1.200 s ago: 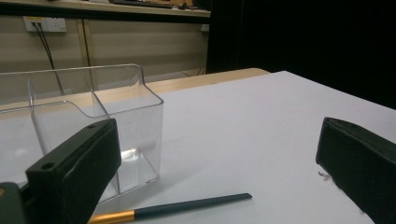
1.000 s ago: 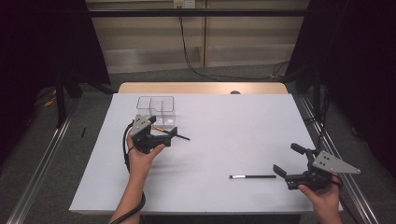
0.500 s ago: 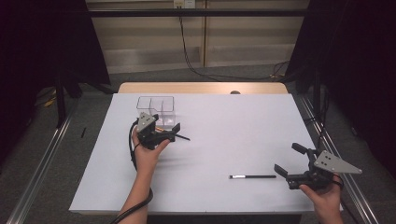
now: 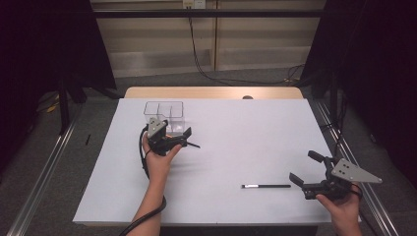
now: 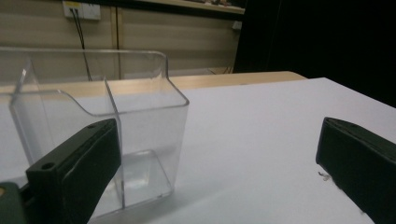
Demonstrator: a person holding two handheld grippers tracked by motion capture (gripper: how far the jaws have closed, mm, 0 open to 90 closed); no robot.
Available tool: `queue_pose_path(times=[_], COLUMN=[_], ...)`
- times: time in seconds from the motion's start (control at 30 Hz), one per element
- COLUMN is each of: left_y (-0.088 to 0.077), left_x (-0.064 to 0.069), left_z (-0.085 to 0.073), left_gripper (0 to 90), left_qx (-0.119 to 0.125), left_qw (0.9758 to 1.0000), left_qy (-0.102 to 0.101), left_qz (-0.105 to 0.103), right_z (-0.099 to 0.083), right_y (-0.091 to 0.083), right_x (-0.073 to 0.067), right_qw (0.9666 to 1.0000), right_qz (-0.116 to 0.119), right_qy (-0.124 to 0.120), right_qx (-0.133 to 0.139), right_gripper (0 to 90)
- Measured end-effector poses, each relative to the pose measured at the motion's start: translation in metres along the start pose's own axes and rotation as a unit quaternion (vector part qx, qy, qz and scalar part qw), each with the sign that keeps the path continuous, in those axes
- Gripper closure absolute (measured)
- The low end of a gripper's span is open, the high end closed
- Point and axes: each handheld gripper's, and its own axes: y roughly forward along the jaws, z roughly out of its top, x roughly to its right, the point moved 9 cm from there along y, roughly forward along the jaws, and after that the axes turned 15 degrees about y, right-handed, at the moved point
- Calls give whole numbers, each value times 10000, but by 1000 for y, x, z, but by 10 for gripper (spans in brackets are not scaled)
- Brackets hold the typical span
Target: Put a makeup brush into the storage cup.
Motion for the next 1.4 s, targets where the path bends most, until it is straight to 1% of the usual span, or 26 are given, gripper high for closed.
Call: queue_pose_path(times=[0.07,0.17,0.2,0.23,0.27,0.3,0.33,0.37,0.4,0.43,0.5,0.57,0.6,0.67,0.7,0.8,0.87,0.9,1.0,1.07,1.1,1.13,1.17,1.23,1.3,1.4], left_y=[1,2,2,2,3,4,5,5,5,6,8,9,9,10,11,12,13,13,16,17,18,18,19,21,23,27], left_x=[-1,-2,-3,-3,-2,-2,-3,-3,-4,-5,-5,-6,-6,-5,-6,-5,-3,-4,-2,-1,0,0,0,-1,0,-1], left_z=[-3,-8,-10,-11,-12,-14,-17,-19,-21,-22,-25,-26,-28,-31,-33,-36,-38,-38,-37,-37,-38,-39,-39,-39,-40,-38], left_gripper=[0,0,0,0,0,0,0,0,0,0,0,0,0,0,0,0,0,0,0,0,0,0,0,1,1,5], left_qx=[-141,-406,-520,-603,-706,-865,-1053,-1156,-1307,-1412,-1592,-1721,-1804,-2017,-2135,-2351,-2497,-2563,-2693,-2803,-2884,-2943,-2957,-3030,-3109,-3174], left_qw=[9999,9991,9985,9981,9973,9960,9942,9929,9910,9894,9859,9829,9812,9763,9735,9674,9640,9624,9587,9561,9537,9520,9510,9481,9452,9424], left_qy=[-60,-75,-38,-53,-116,-137,-136,-197,-186,-240,-435,-587,-624,-726,-741,-850,-838,-797,-789,-695,-688,-651,-683,-667,-659,-616], left_qz=[22,108,133,150,174,162,180,199,217,231,274,305,295,302,352,395,367,410,450,495,500,533,584,689,744,859], right_z=[0,1,0,0,0,0,0,0,1,1,1,1,1,1,1,1,1,1,2,2,2,2,2,1,1,2], right_y=[0,0,0,0,0,0,0,0,0,-1,-1,-1,-1,-2,-2,-1,-1,-2,-2,-2,-2,-2,-2,-2,-2,-2], right_x=[0,0,0,0,0,0,0,0,0,1,1,1,1,1,2,2,2,2,2,2,2,2,2,2,2,3], right_qw=[10000,10000,10000,10000,10000,10000,10000,10000,10000,10000,10000,10000,10000,10000,10000,10000,10000,10000,10000,10000,10000,10000,10000,10000,10000,10000], right_qz=[-6,-4,-4,-6,-7,-4,1,1,3,-6,-11,-19,-19,-20,-20,-19,-17,-16,-16,-23,-23,-27,-27,-13,-19,-38], right_qy=[-4,-9,-3,-5,9,1,-4,-14,-15,-12,-9,-2,-3,0,-4,1,-7,-17,-3,1,9,14,-4,-7,-2,19], right_qx=[3,8,2,0,-3,-2,0,4,3,6,3,4,24,22,22,16,15,-4,4,15,19,16,8,-2,11,32], right_gripper=[0,0,0,0,0,0,0,0,0,0,0,0,0,0,0,0,0,0,0,0,0,0,0,0,0,0])
